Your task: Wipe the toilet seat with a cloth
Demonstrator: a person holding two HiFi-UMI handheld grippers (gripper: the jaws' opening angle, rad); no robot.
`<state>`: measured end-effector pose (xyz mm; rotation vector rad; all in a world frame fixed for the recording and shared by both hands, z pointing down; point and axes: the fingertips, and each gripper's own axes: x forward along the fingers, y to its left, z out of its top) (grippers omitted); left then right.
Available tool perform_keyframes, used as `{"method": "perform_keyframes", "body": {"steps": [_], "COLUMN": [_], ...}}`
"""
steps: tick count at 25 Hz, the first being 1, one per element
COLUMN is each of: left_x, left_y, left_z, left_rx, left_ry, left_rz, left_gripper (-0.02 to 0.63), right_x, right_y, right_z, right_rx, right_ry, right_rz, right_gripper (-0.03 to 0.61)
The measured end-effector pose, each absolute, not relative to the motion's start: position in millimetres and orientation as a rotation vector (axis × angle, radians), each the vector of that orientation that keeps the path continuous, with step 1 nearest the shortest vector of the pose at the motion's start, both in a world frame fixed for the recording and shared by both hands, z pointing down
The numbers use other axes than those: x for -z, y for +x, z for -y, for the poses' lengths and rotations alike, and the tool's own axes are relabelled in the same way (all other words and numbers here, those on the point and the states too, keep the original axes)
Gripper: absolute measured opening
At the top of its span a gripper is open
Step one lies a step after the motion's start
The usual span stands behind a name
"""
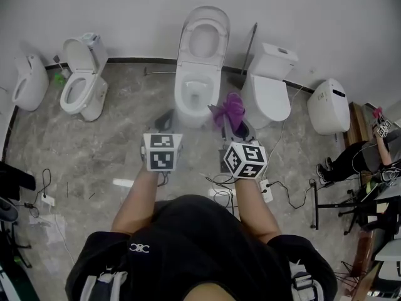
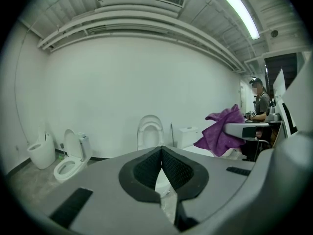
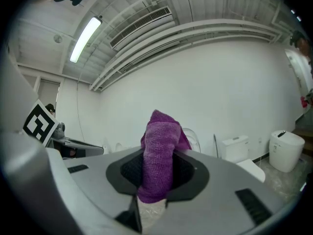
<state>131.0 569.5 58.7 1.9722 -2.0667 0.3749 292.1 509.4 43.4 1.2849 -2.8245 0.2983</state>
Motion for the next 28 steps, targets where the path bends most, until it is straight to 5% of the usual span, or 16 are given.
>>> {"method": "perform_keyframes", "body": {"steps": [28], "left_x": [-93.7], "left_y": [66.2], "left_z": [-501.0], "left_rx": [-0.404], "left_ry": [2.015], "left_rz": [1.98], "left_gripper": [0.005], "right_x": [-77.1], "right_y": [227.5], "right_z": [-446.2], "right_rx": [-0.329], "right_ry": [1.355], "right_rz": [2.787], "right_gripper": [0.097]}}
